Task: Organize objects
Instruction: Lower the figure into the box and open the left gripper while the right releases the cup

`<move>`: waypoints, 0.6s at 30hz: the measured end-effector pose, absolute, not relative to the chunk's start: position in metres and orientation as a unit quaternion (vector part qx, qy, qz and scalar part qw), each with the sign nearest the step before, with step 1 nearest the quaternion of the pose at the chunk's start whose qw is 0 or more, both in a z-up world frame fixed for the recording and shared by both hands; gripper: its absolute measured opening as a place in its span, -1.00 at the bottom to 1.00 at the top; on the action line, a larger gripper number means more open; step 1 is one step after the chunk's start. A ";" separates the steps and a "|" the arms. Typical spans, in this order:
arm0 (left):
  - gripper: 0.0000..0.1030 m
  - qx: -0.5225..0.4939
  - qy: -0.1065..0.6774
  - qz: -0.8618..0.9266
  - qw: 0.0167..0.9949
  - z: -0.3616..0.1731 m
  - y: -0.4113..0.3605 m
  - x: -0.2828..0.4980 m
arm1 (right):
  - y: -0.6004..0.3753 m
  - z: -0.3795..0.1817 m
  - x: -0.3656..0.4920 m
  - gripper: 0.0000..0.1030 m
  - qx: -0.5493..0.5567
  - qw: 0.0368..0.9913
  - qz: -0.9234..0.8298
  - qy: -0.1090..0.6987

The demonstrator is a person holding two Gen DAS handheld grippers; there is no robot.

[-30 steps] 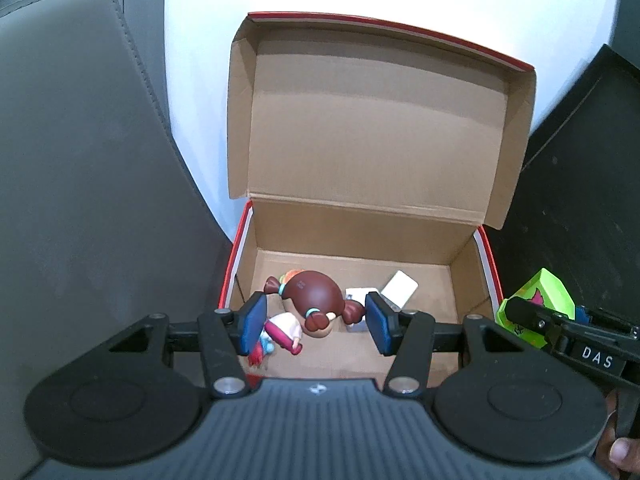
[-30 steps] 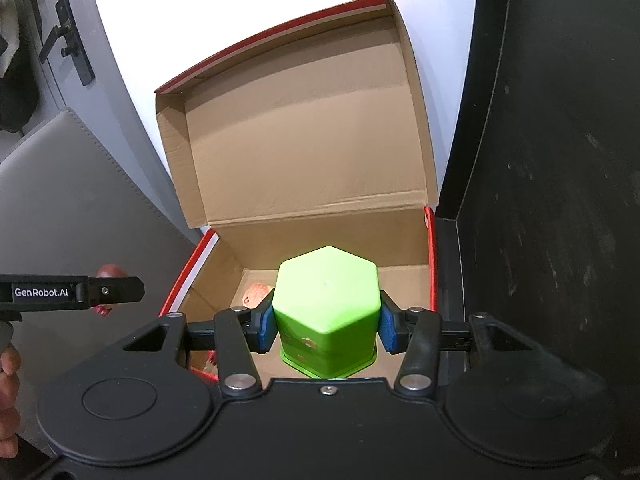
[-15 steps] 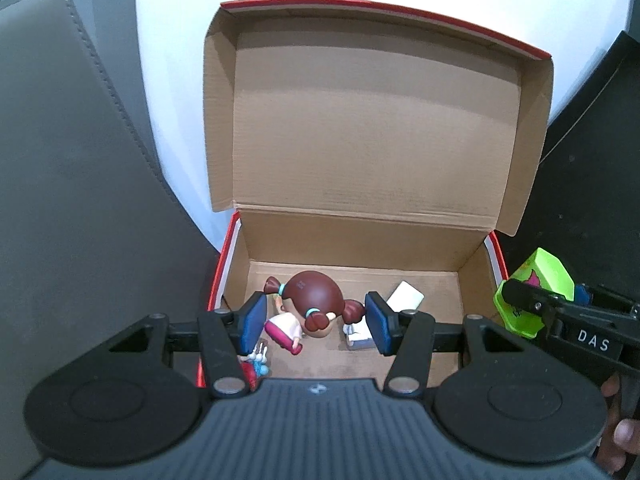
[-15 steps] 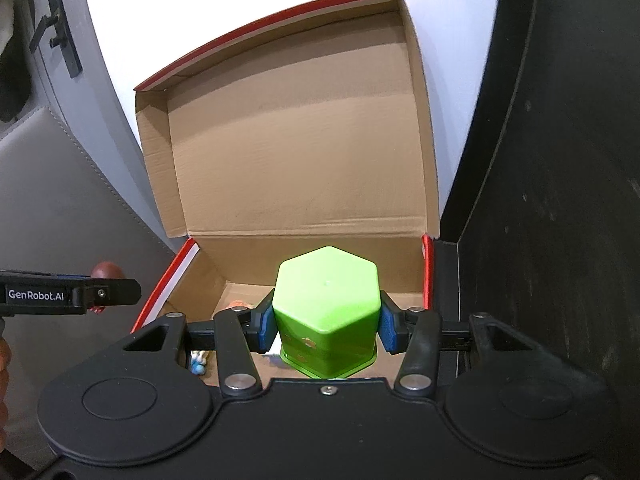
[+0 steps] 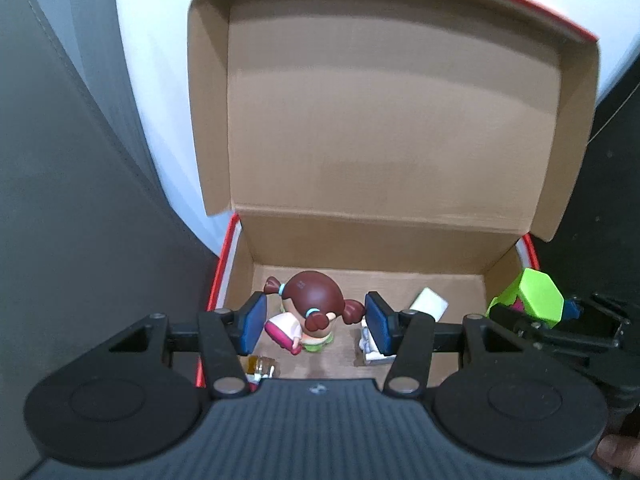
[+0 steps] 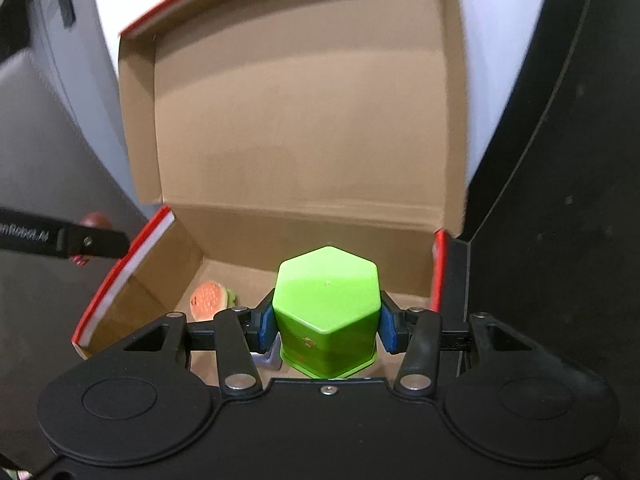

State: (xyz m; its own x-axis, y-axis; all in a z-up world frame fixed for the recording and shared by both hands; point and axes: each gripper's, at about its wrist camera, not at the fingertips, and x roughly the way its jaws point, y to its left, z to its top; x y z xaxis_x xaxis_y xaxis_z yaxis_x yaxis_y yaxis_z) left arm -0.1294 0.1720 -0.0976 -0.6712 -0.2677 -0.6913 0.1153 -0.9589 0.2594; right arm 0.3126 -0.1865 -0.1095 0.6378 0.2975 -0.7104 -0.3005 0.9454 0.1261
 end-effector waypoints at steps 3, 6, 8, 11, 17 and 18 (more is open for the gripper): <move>0.02 0.403 -0.091 -0.904 0.110 -0.109 0.166 -0.136 | -0.177 -0.120 0.314 -0.07 -0.021 0.902 0.164 0.400; 0.02 0.412 -0.082 -0.900 0.117 -0.118 0.159 -0.140 | -0.169 -0.129 0.316 -0.07 -0.033 0.898 0.164 0.407; 0.02 0.419 -0.075 -0.897 0.120 -0.126 0.155 -0.142 | -0.165 -0.135 0.316 -0.07 -0.043 0.895 0.163 0.412; 0.02 0.428 -0.065 -0.893 0.123 -0.138 0.150 -0.147 | -0.160 -0.143 0.317 -0.07 -0.054 0.891 0.165 0.421; 0.02 0.447 -0.039 -0.884 0.128 -0.163 0.142 -0.157 | -0.154 -0.159 0.321 -0.07 -0.086 0.883 0.162 0.433; 0.02 0.451 -0.036 -0.883 0.127 -0.168 0.141 -0.158 | -0.152 -0.161 0.322 -0.07 -0.091 0.882 0.161 0.434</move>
